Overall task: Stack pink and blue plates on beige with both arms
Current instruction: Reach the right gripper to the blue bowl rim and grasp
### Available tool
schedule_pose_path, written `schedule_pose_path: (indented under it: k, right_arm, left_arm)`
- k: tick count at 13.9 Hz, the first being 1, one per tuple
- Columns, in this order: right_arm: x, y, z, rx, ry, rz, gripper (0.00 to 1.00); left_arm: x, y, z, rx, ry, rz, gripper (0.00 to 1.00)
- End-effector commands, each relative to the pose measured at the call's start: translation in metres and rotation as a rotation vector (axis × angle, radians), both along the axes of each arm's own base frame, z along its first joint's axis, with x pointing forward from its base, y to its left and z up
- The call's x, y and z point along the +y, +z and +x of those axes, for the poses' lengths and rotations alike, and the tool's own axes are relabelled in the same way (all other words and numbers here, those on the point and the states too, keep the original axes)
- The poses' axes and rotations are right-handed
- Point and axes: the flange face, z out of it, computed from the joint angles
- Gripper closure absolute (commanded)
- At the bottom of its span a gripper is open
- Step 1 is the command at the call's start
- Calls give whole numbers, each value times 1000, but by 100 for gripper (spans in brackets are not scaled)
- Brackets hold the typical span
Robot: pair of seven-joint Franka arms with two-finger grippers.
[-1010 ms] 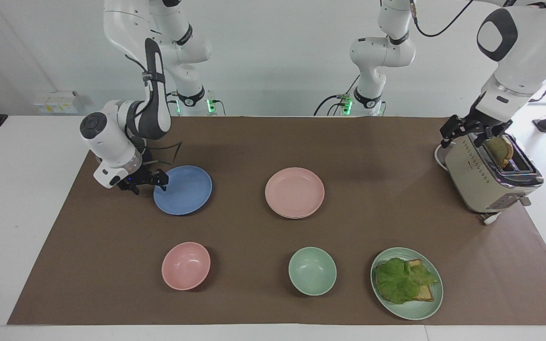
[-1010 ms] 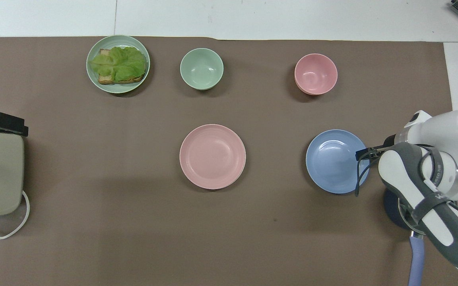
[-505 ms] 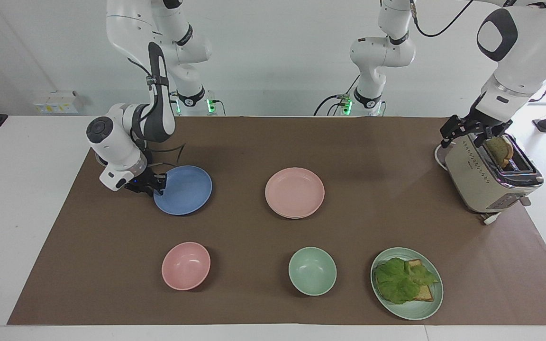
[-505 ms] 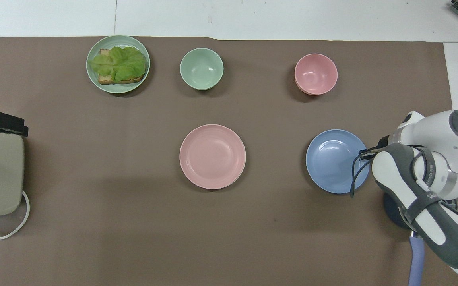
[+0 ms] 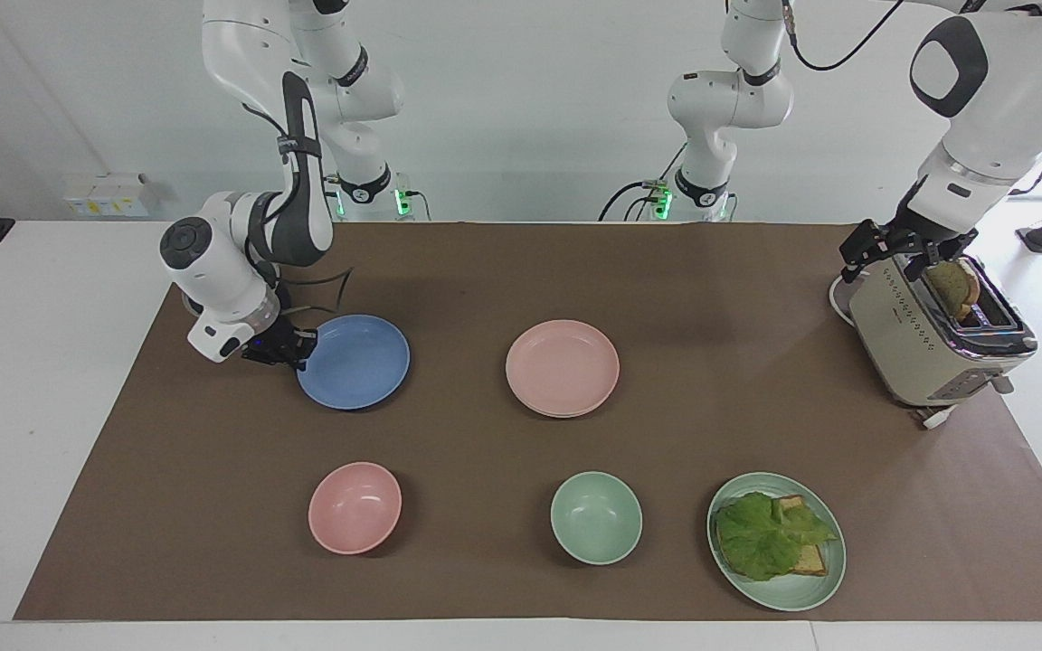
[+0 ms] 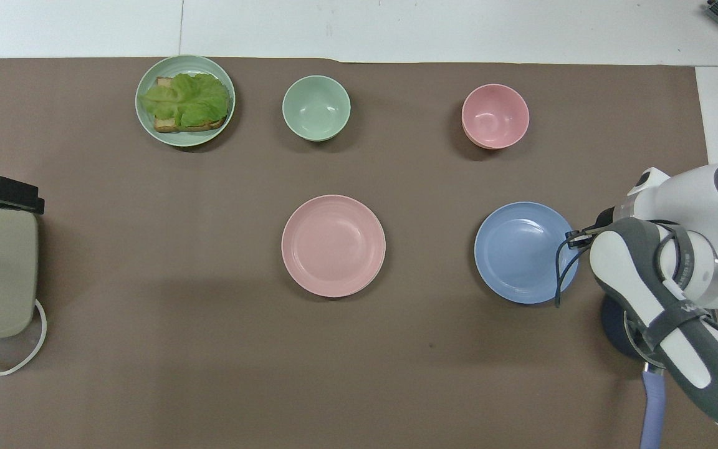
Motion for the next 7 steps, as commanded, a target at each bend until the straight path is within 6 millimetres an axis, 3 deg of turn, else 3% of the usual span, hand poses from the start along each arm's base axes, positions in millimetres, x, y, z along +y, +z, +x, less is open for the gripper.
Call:
schedule_pose_path:
  k: [1, 7]
  right_arm:
    - [-1, 45, 4, -46, 7, 31, 100]
    - [8, 134, 17, -95, 2, 50, 100]
  left_arm:
    - [3, 5, -2, 0, -10, 15, 0]
    - [3, 5, -2, -2, -10, 15, 0]
